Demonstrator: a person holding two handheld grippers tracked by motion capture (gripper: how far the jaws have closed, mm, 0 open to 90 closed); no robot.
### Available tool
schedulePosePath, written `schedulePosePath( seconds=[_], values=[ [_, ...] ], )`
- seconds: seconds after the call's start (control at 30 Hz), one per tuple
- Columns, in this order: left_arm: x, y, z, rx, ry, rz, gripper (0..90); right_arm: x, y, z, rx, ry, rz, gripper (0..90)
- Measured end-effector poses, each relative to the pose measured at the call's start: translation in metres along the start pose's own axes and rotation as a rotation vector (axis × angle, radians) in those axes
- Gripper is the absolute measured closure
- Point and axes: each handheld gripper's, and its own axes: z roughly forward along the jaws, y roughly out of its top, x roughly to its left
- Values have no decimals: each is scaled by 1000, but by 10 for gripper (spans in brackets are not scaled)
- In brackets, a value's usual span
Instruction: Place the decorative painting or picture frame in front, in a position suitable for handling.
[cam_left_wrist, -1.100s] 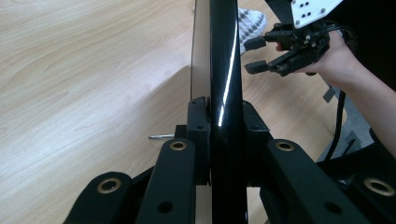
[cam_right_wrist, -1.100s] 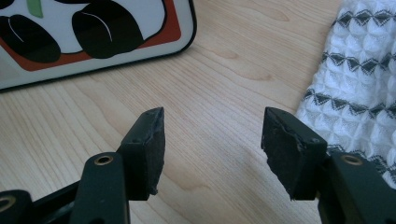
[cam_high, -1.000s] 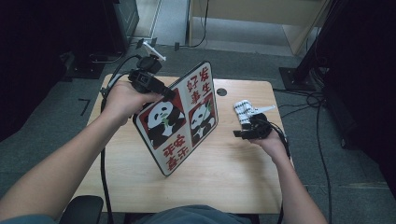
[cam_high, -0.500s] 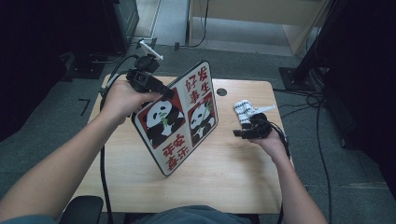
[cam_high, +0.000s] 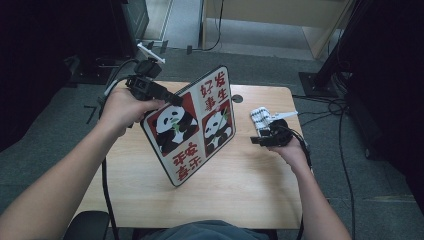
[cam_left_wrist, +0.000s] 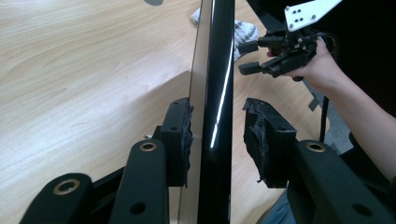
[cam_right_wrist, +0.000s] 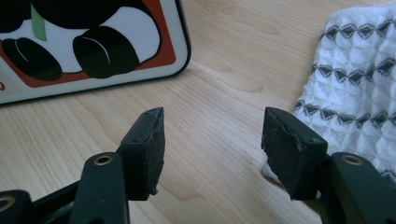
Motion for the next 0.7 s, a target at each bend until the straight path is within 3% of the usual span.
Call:
schedulePosePath(
  seconds=[0.37,0.7],
  values=[
    [4,-23,-12,-56,-26,-9,582,-4,4,1,-1,-10,0,410],
    [5,-47,-20,-111,-45,-13,561,-23,7,-4,-18,-32,31,423]
  ],
)
